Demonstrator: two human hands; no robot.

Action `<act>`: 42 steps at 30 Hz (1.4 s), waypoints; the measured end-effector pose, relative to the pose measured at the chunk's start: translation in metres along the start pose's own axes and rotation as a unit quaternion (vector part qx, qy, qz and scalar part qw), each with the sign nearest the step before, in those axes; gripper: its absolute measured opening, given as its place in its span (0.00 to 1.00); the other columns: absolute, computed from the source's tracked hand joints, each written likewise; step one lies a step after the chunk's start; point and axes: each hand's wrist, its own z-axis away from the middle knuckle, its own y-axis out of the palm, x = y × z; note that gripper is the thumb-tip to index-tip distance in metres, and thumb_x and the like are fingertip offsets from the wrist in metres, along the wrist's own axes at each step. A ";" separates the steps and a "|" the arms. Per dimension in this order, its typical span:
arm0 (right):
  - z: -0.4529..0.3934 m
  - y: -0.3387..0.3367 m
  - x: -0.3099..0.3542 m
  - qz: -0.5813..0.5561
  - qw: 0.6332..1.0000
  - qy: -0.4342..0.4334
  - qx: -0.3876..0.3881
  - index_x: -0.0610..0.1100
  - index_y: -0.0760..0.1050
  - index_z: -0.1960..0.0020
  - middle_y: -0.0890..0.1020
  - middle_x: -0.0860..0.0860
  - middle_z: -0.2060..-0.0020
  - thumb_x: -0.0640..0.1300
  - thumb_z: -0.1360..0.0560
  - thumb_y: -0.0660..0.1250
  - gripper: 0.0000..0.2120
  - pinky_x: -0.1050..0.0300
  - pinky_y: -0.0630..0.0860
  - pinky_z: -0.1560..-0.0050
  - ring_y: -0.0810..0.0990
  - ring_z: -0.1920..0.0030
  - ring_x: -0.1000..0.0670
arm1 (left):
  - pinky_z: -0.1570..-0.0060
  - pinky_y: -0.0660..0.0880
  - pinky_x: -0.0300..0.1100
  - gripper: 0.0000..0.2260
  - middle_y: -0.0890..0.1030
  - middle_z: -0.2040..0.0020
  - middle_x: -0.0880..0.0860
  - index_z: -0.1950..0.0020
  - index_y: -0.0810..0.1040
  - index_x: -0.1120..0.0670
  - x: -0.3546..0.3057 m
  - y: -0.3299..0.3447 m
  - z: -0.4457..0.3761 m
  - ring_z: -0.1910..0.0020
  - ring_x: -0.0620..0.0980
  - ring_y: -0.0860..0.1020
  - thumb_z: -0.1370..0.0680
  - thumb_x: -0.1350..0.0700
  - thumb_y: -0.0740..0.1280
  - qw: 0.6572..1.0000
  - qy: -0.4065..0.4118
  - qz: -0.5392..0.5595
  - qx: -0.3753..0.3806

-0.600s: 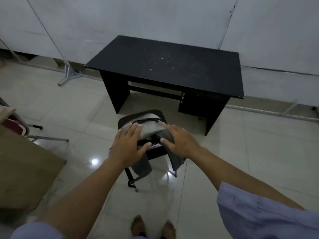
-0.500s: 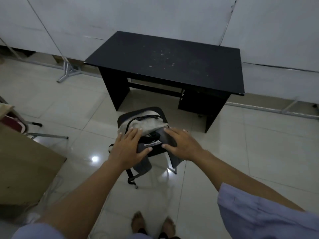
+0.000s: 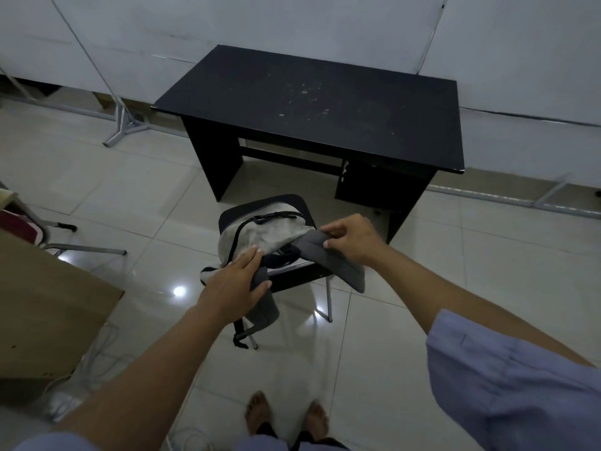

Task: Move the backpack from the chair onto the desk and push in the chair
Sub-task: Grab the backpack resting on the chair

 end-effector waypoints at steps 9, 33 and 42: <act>-0.029 0.017 0.036 0.267 0.952 -0.085 -0.124 0.55 0.78 0.36 0.84 0.46 0.46 0.43 0.21 0.62 0.16 0.46 0.74 0.46 0.82 0.46 0.40 | 0.29 0.68 0.49 0.37 0.53 0.17 0.46 0.16 0.51 0.50 0.001 -0.005 -0.007 0.23 0.53 0.66 0.20 0.42 0.65 0.998 -0.009 0.059 0.020; -0.008 0.070 0.041 0.113 0.952 -0.276 0.065 0.49 0.83 0.41 0.86 0.51 0.48 0.54 0.20 0.65 0.14 0.49 0.78 0.43 0.82 0.47 0.51 | 0.74 0.62 0.37 0.33 0.69 0.79 0.49 0.76 0.71 0.56 0.040 -0.029 -0.005 0.76 0.48 0.70 0.45 0.27 0.78 0.925 -0.321 0.189 -0.072; -0.053 0.076 0.060 0.062 0.968 -0.244 0.018 0.51 0.83 0.46 0.85 0.54 0.56 0.55 0.19 0.62 0.13 0.54 0.79 0.52 0.81 0.56 0.55 | 0.68 0.68 0.42 0.23 0.78 0.67 0.48 0.62 0.75 0.49 0.080 -0.048 -0.046 0.63 0.52 0.78 0.37 0.34 0.78 0.972 -0.192 0.031 -0.129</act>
